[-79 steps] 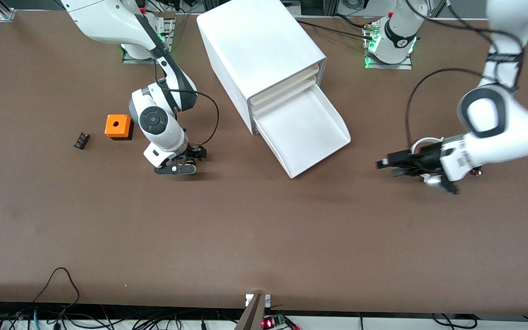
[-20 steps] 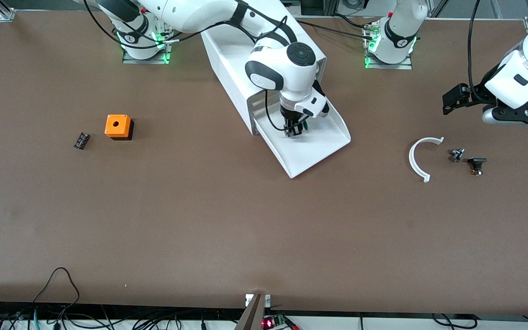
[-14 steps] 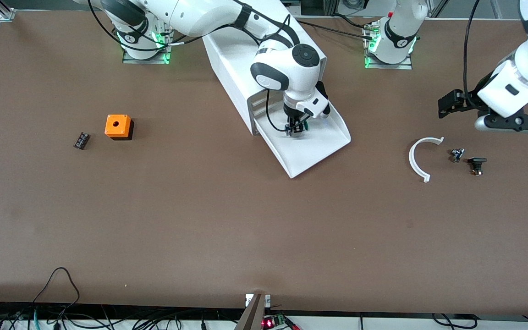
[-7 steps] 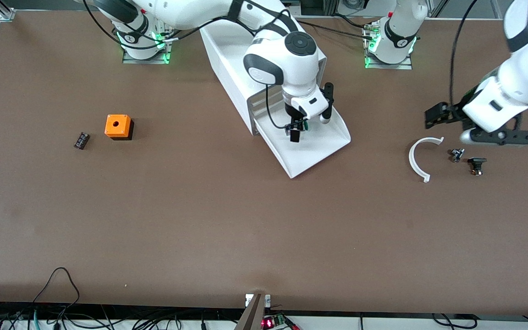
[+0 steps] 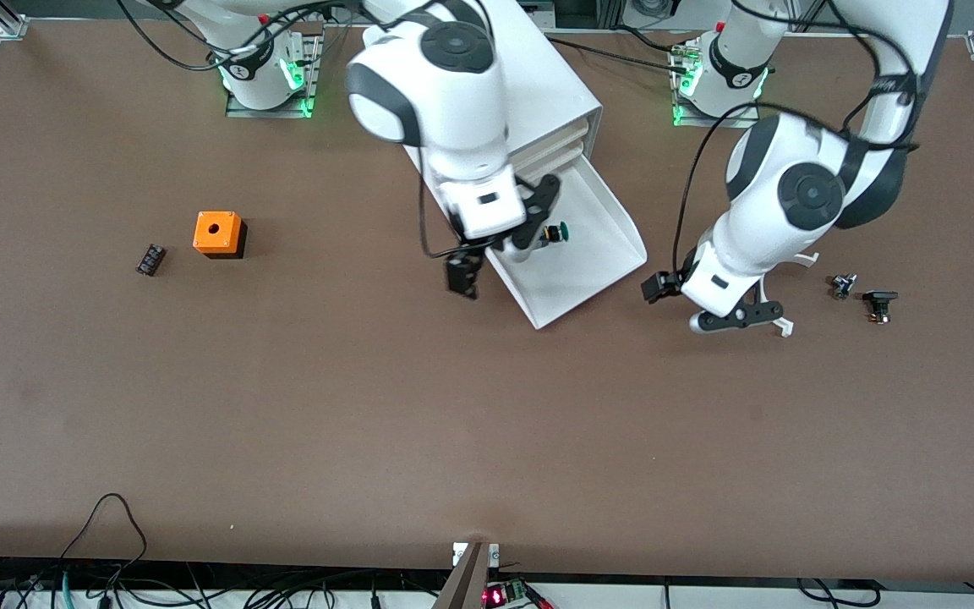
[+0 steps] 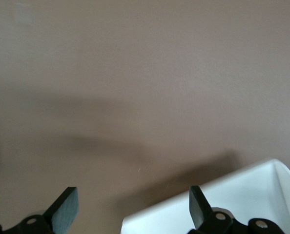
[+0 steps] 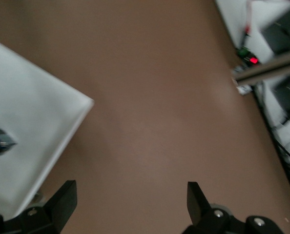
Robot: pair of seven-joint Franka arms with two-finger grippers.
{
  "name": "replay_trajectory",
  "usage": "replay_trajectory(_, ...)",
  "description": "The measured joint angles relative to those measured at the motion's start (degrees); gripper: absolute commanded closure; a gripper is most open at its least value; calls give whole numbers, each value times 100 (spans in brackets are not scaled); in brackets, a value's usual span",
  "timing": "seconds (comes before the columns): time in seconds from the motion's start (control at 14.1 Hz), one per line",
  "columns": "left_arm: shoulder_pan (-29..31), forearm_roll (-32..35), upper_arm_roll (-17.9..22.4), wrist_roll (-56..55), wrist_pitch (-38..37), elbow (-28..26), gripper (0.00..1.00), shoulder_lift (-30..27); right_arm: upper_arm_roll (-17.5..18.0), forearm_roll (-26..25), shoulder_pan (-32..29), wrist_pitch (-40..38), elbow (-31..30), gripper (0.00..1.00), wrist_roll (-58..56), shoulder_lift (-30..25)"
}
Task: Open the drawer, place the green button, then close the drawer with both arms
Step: 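Raise the right gripper away while the left gripper reaches the drawer front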
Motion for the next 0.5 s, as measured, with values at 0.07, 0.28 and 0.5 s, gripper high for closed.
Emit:
replay_trajectory(0.07, -10, 0, 1, -47, 390, -110, 0, 188, -133, 62, -187, -6, -21, 0, 139, -103)
replay_trajectory(0.28, -235, -18, -10, -585, 1441, -699, 0, 597, -823, 1097, -483, 1, -85, 0, 723, -363)
replay_trajectory(0.5, -732, -20, -33, -1495, 1644, -1049, 0, 640, -1544, 1616, -521, -434, -200, 0, 1115, -690)
